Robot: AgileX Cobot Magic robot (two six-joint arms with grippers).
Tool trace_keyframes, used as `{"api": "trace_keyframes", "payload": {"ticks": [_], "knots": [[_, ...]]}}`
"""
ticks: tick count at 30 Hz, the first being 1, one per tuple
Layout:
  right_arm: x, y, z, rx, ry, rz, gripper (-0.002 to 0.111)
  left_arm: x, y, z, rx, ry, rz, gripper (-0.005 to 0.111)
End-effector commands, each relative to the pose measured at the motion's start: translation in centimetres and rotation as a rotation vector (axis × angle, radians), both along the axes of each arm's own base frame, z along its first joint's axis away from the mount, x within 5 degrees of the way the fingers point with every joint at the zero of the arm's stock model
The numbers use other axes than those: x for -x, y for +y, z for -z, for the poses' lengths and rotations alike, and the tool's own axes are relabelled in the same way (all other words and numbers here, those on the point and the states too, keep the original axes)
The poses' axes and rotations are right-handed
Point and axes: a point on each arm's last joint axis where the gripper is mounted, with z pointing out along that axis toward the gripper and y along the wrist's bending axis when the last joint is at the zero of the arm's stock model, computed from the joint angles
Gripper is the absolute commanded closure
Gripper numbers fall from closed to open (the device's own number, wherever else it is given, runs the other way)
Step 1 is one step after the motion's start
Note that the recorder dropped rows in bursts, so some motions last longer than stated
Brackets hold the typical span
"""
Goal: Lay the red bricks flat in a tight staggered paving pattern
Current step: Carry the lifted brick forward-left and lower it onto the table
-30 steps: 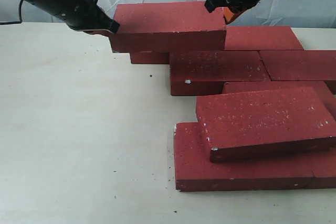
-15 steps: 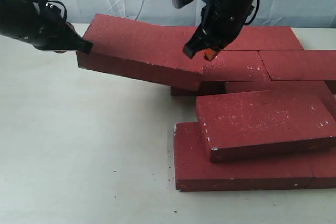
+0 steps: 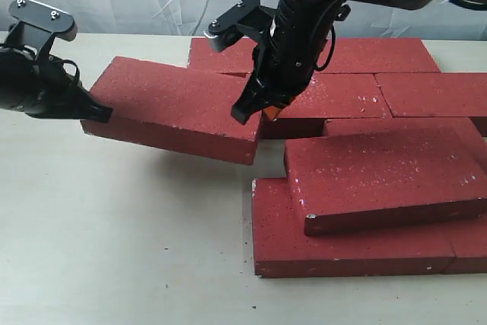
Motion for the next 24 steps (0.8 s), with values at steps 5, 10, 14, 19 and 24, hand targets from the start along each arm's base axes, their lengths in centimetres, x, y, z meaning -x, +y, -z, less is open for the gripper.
{"api": "trace_keyframes", "payload": {"ticks": [5,10,14,19,24], "knots": [[-0.4,4.6,3.2,-0.235,0.014,0.062,0.109,1.4,1.9,1.7,0.025,0.112,-0.059,0.107],[-0.8,4.6,4.4,-0.204,-0.005,0.051,0.109,1.7,2.6,2.2,0.033,0.145,-0.084,0.107],[-1.2,4.1,4.9,-0.131,-0.044,0.037,0.109,2.0,2.6,3.3,0.031,0.178,-0.095,0.107],[-1.5,3.8,5.4,-0.091,-0.061,0.027,0.109,1.9,2.8,4.8,0.006,0.210,-0.100,0.107],[-1.8,3.1,5.5,-0.036,-0.076,0.016,0.109,1.7,2.9,5.2,-0.018,0.202,-0.099,0.107]]}}
